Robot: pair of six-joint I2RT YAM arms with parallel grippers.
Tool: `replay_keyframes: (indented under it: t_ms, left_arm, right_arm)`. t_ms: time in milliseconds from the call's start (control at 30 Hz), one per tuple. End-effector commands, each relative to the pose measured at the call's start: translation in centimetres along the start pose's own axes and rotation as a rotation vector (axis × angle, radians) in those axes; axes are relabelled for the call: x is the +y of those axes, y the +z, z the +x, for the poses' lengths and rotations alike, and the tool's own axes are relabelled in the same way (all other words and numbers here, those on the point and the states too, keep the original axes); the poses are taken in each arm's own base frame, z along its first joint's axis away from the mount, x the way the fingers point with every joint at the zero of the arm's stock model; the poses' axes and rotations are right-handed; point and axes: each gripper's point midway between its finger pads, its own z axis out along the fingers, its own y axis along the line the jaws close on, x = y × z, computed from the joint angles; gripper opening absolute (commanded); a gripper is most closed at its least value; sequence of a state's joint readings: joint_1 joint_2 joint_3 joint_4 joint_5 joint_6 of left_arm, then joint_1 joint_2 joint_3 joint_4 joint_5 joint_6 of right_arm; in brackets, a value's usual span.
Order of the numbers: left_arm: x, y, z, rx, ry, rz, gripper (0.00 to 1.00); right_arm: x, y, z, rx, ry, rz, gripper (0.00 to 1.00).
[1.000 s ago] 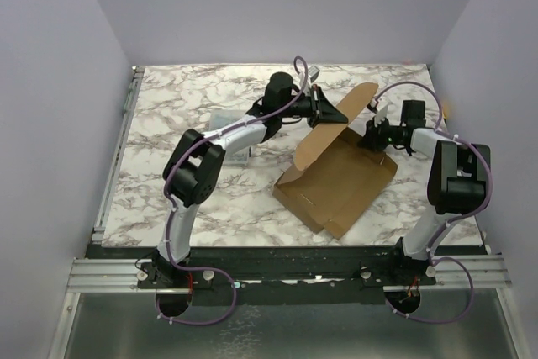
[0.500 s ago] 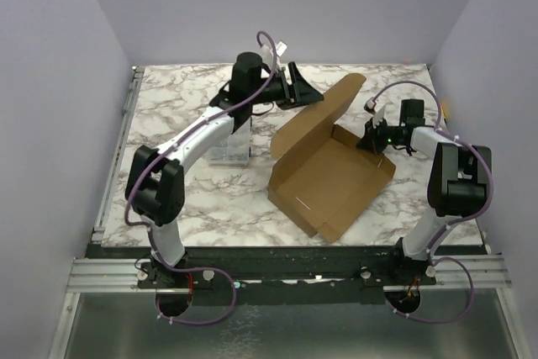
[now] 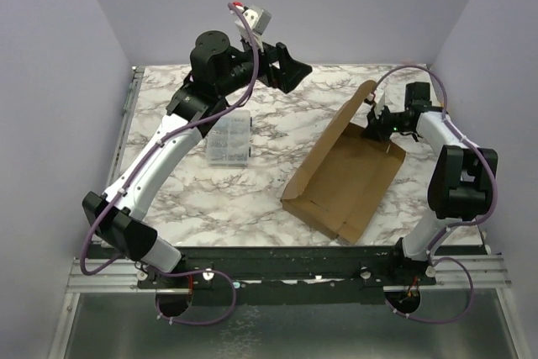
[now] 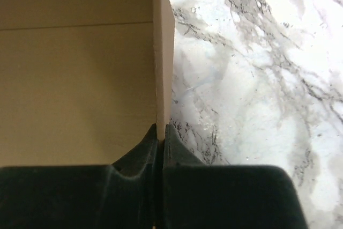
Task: Fold the paper box
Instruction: Fold the paper box at the center of the board.
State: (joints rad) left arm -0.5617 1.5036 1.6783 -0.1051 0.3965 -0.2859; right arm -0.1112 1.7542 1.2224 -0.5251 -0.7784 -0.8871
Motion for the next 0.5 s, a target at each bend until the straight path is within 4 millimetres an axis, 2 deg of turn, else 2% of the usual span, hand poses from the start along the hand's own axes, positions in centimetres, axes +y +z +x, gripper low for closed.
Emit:
replay_keyframes:
  t_ms: [0, 133, 233, 333, 467]
  left_arm:
    - [5.2, 0.3, 4.6, 0.114, -0.131, -0.132, 0.99]
    - [7.3, 1.7, 12.2, 0.277, -0.364, -0.11, 0.98]
    - [8.0, 1.7, 16.5, 0.345, -0.435, -0.126, 0.97]
    - [8.2, 0.8, 20.3, 0.39, -0.458, -0.155, 0.97]
    - [7.4, -0.9, 25.8, 0.431, -0.521, -0.165, 0.94]
  right_arm:
    - [2.0, -1.6, -1.9, -0.007, -0.115, -0.08, 0.03]
    - [4.3, -1.1, -1.8, 0.002, -0.164, -0.178, 0.03]
    - [6.1, 0.1, -0.9, 0.03, -0.186, -0.232, 0.05]
    - [6.7, 1.3, -0.2, 0.054, -0.189, -0.25, 0.05]
    - [6.9, 3.1, 0.1, 0.073, -0.19, -0.269, 0.05]
